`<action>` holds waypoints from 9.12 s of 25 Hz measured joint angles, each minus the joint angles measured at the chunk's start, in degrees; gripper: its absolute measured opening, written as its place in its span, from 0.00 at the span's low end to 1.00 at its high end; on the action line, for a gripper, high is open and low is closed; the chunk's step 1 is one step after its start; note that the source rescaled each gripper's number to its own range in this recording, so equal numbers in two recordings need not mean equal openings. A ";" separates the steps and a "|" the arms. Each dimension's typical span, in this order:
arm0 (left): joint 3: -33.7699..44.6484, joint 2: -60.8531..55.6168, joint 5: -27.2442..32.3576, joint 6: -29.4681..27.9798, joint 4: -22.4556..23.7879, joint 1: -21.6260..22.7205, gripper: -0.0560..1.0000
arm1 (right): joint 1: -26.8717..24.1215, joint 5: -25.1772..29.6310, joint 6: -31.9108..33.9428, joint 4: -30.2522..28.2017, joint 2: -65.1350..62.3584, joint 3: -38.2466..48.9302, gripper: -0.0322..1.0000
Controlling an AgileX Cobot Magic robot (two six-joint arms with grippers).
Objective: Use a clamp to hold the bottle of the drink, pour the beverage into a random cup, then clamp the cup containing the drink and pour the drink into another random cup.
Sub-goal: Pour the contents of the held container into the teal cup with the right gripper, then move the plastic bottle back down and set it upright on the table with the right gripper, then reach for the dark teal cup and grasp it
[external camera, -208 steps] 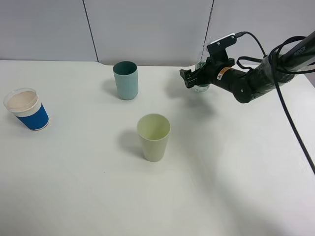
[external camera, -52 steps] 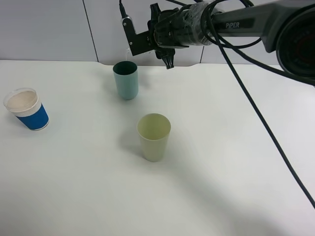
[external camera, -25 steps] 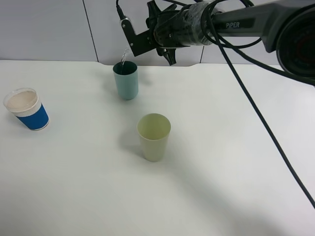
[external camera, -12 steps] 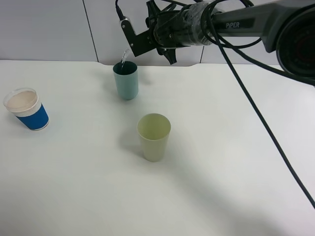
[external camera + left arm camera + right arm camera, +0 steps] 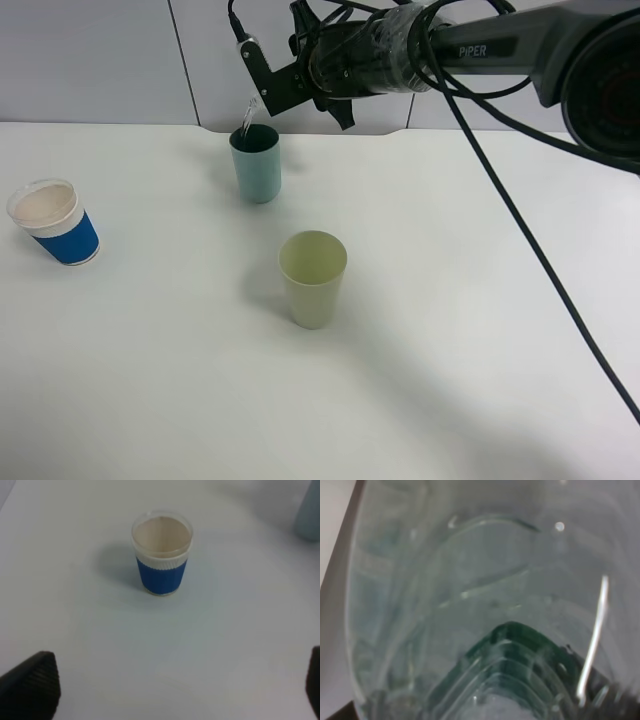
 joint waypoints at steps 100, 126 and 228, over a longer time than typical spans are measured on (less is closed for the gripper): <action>0.00 0.00 0.00 0.00 0.00 0.00 1.00 | 0.61 19.78 69.03 19.26 -8.67 -0.23 0.03; 0.00 0.00 0.00 0.00 0.00 0.00 1.00 | -4.80 -0.94 19.53 71.56 -12.78 0.58 0.03; 0.00 0.00 0.00 0.00 0.00 0.00 1.00 | -40.95 -14.87 20.65 70.74 -64.40 52.29 1.00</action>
